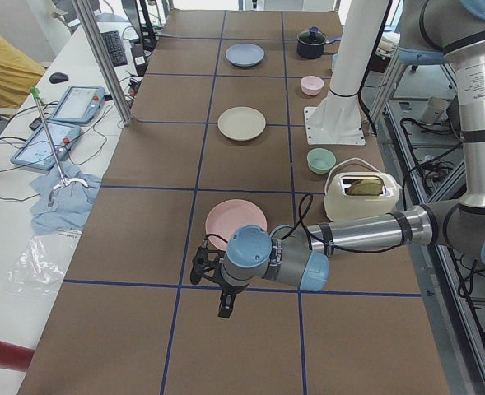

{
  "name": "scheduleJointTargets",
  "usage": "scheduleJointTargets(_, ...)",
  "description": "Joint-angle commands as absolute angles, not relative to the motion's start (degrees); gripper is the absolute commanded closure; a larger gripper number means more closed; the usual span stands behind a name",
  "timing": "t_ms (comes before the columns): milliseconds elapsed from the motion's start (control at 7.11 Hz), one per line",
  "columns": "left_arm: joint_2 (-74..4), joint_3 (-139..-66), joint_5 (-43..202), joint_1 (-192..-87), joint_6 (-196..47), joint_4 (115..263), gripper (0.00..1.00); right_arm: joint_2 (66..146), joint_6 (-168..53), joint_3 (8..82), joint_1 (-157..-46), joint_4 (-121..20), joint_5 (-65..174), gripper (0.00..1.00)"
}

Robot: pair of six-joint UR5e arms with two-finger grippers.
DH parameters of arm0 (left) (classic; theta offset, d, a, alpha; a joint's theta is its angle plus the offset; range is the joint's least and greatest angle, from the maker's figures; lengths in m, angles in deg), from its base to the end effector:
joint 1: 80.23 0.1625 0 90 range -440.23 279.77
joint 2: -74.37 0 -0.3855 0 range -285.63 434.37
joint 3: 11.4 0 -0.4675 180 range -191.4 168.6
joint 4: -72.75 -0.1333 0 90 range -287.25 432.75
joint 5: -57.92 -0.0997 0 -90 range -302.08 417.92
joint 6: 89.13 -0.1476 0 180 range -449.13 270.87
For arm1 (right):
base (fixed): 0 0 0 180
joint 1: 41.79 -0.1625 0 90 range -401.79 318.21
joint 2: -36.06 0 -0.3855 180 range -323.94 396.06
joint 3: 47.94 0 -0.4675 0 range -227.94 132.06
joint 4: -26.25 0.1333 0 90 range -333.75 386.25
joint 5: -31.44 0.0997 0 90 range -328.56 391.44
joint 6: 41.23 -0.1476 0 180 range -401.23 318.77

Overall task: Stack three plates with pink and blue
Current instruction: 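Move the left gripper toward the pink plate's rim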

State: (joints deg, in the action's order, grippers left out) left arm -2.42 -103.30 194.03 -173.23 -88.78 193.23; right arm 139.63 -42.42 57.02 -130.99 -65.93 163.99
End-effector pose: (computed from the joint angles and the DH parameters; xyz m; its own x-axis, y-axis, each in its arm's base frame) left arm -0.0530 -0.4960 0.6934 0.7044 0.1943 -0.6827 0.0537 0.9445 0.3242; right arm 0.0269 -0.4755 0.6360 0.7369 0.0198 0.6757 -0.0013 0.9996 -0.0278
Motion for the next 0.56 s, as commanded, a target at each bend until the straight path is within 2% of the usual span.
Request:
scheduleJointTargets(0,-2.6,-100.3,193.7,-173.3,-90.7,205.0,0.00,138.6,-40.6,58.5,-130.7,-63.9,164.3,0.00)
scheduleJointTargets(281,-3.6,-96.7,193.8,-173.5,-90.7,212.2,0.00,138.2,-40.6,58.1,-130.7,-52.6,164.9,0.00)
scheduleJointTargets(422,-5.0,-96.5,193.8,-173.5,-90.8,213.4,0.00,138.1,-40.9,58.1,-130.7,-51.7,165.0,0.00)
